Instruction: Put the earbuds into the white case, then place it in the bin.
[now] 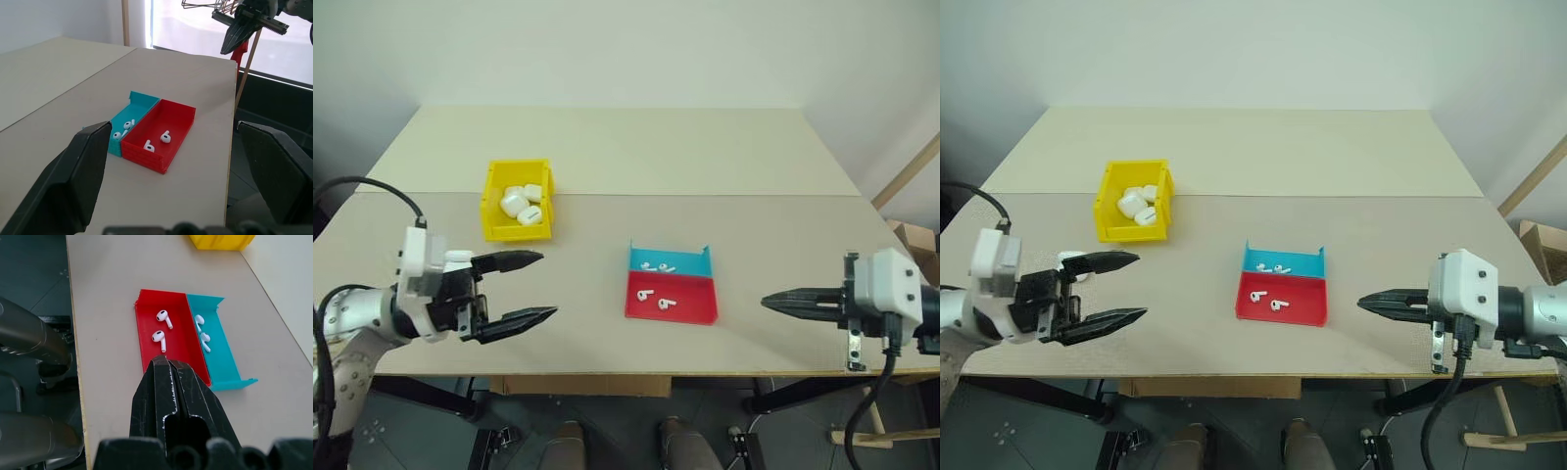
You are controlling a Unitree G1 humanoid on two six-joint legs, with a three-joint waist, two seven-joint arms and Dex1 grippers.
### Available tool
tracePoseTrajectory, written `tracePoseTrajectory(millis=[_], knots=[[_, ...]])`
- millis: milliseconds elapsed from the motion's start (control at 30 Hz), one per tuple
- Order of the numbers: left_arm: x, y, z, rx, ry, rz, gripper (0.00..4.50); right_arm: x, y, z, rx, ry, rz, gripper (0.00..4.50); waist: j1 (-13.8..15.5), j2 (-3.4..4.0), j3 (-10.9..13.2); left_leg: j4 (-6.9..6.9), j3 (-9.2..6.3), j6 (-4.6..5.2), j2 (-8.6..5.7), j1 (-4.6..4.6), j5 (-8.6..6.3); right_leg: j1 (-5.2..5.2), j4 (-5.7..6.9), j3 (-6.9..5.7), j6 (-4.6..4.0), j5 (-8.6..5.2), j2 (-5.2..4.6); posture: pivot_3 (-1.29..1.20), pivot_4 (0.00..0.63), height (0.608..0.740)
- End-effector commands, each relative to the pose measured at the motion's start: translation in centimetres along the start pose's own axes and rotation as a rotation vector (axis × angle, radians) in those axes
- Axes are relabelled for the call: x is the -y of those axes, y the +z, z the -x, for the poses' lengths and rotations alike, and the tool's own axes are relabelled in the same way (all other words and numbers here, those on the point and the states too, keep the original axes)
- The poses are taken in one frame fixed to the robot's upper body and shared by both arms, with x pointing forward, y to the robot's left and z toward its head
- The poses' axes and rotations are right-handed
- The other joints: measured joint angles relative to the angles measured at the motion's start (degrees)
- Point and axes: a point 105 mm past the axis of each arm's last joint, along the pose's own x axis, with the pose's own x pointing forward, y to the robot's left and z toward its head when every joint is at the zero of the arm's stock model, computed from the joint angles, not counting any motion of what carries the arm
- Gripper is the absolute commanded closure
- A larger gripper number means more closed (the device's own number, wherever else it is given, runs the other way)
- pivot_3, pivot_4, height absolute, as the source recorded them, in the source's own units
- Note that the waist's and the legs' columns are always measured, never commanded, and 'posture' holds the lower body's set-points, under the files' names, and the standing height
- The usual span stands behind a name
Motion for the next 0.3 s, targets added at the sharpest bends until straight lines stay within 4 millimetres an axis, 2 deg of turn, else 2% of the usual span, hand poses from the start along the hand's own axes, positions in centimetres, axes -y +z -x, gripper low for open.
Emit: tracePoseTrajectory(millis=[33, 300], knots=[[0.63, 0.72, -0.12, 0.002, -0.003, -0.058, 0.03, 0.60, 0.39, 0.52, -0.018, -0.022, 0.057, 4.50, 0.0, 0.00, 0.0, 0.00, 0.00, 0.00, 0.00, 0.02, 0.00, 0.01, 0.00, 0.00, 0.00, 0.00, 0.01, 0.00, 0.150, 0.740], [1.18, 0.88, 0.09, 0.028, -0.005, -0.038, 0.03, 1.20, 0.30, 0.18, -0.022, -0.019, 0.057, 4.50, -0.1, 0.00, 0.0, -0.01, 0.03, 0.00, 0.00, 0.03, 0.00, 0.00, -0.01, 0.03, -0.07, 0.03, 0.01, 0.00, 0.150, 0.740]])
